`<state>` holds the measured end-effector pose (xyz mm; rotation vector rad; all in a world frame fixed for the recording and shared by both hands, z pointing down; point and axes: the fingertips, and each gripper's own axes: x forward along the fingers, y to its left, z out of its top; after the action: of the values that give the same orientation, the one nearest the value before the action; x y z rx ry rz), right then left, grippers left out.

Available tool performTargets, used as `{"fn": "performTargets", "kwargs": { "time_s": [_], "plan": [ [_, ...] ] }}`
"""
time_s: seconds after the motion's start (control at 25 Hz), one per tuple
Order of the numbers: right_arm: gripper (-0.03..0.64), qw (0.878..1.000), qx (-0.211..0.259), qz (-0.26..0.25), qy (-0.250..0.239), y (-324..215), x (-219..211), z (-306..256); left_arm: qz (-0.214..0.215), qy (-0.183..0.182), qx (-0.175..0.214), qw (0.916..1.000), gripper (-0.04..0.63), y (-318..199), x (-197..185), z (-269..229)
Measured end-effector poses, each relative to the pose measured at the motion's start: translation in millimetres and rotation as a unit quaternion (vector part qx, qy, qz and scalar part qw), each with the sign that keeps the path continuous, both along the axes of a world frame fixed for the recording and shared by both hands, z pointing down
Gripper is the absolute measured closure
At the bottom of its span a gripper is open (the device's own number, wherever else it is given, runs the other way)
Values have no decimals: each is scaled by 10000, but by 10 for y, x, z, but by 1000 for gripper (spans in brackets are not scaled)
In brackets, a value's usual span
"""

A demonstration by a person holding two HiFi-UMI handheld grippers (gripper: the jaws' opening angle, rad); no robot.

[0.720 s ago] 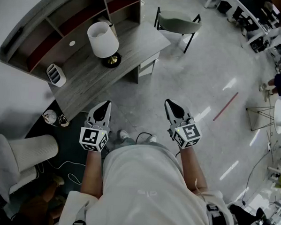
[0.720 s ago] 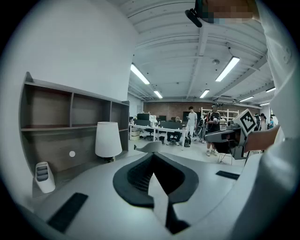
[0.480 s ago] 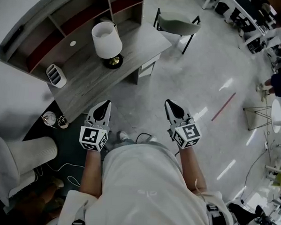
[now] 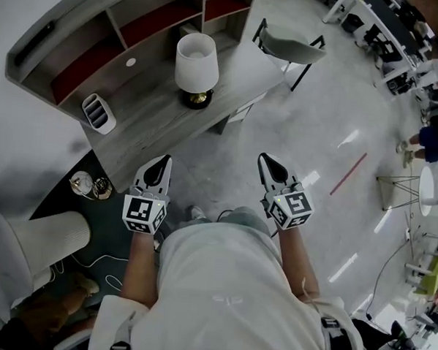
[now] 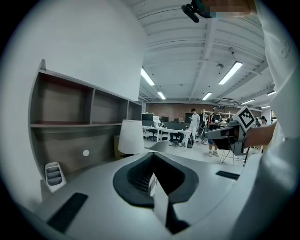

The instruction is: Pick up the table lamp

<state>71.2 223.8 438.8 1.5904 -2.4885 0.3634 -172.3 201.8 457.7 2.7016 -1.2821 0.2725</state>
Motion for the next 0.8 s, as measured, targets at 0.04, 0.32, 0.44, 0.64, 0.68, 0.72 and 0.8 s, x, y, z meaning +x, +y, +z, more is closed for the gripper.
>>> {"fn": "performTargets", "kwargs": {
  "time_s": [0.04, 0.32, 0.44, 0.64, 0.68, 0.72, 0.8],
  "plan": [
    [589, 10000, 10, -15, 57, -55, -62, -2, -36, 24, -35, 10000, 580, -39, -93, 19],
    [589, 9998, -25, -178, 119, -455, -162, 80, -278, 84, -247, 9993, 580, -351, -311, 196],
    [589, 9994, -57, -326, 35, -716, -75, 153, -400, 32, -287, 9988, 580, -503, -207, 242],
    [589, 9973, -55, -729, -63, -1309, 205, 191, -745, -194, -329, 9965, 580, -861, 69, 241],
    [589, 9966, -64, -824, -66, -1441, 272, 191, -842, -217, -355, 9956, 580, -933, 130, 227],
    [589, 9957, -78, -924, -70, -1572, 337, 192, -947, -231, -384, 9945, 580, -1000, 188, 210],
    [589, 9936, -104, -1120, -89, -1824, 446, 203, -1172, -226, -450, 9918, 580, -1137, 284, 186]
  ]
}}
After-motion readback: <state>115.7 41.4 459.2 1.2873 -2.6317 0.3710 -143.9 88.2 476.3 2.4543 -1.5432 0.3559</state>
